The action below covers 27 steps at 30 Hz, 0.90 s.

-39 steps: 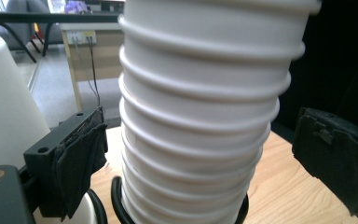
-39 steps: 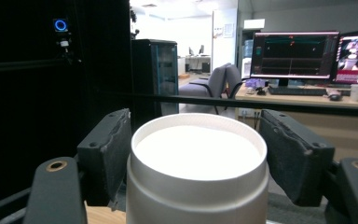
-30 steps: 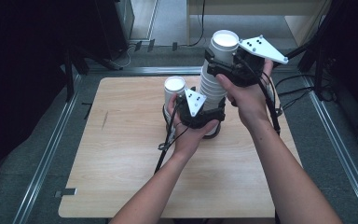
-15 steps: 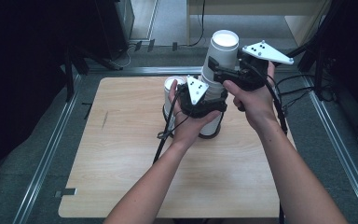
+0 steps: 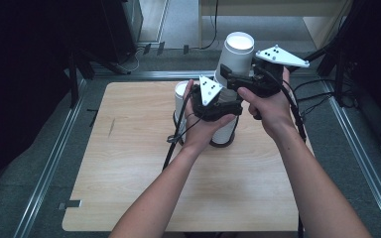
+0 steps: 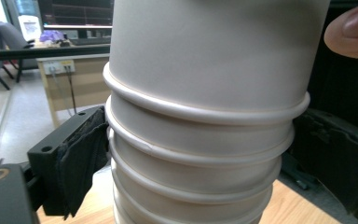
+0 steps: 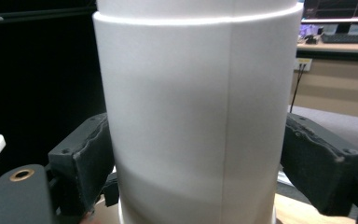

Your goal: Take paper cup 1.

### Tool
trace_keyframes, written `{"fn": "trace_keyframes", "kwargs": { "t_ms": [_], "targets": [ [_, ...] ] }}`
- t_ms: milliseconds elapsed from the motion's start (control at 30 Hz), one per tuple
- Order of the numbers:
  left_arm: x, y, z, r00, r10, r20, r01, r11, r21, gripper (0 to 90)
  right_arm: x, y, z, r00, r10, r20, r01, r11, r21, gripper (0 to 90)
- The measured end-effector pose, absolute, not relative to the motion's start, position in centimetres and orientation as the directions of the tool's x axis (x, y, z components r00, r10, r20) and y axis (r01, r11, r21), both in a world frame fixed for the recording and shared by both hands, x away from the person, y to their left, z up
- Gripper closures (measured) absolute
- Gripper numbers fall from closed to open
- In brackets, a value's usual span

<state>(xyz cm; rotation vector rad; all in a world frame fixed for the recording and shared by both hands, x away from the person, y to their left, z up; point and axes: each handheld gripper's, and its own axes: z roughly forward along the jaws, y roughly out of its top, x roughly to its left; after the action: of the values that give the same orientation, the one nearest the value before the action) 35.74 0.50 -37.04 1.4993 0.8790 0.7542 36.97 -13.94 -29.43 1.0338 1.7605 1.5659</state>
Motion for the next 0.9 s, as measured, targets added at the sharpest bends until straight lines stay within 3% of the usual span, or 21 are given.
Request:
{"fn": "trace_keyframes", "kwargs": {
  "t_ms": [300, 900],
  "targets": [
    [35.7, 0.8, -36.9, 0.52, 0.854, -0.032, 0.103, -0.026, 0.994, 6.8, 37.5, -13.9, -30.4, -0.553, 0.827, 0.103, 0.244, 0.043, 0.969, 9.5],
    [35.6, 1.1, -37.2, 0.531, 0.847, -0.026, 0.095, -0.029, 0.995, 9.0, 37.1, -13.6, -29.4, -0.534, 0.844, 0.046, 0.141, 0.036, 0.989, 16.7]
  ]
}}
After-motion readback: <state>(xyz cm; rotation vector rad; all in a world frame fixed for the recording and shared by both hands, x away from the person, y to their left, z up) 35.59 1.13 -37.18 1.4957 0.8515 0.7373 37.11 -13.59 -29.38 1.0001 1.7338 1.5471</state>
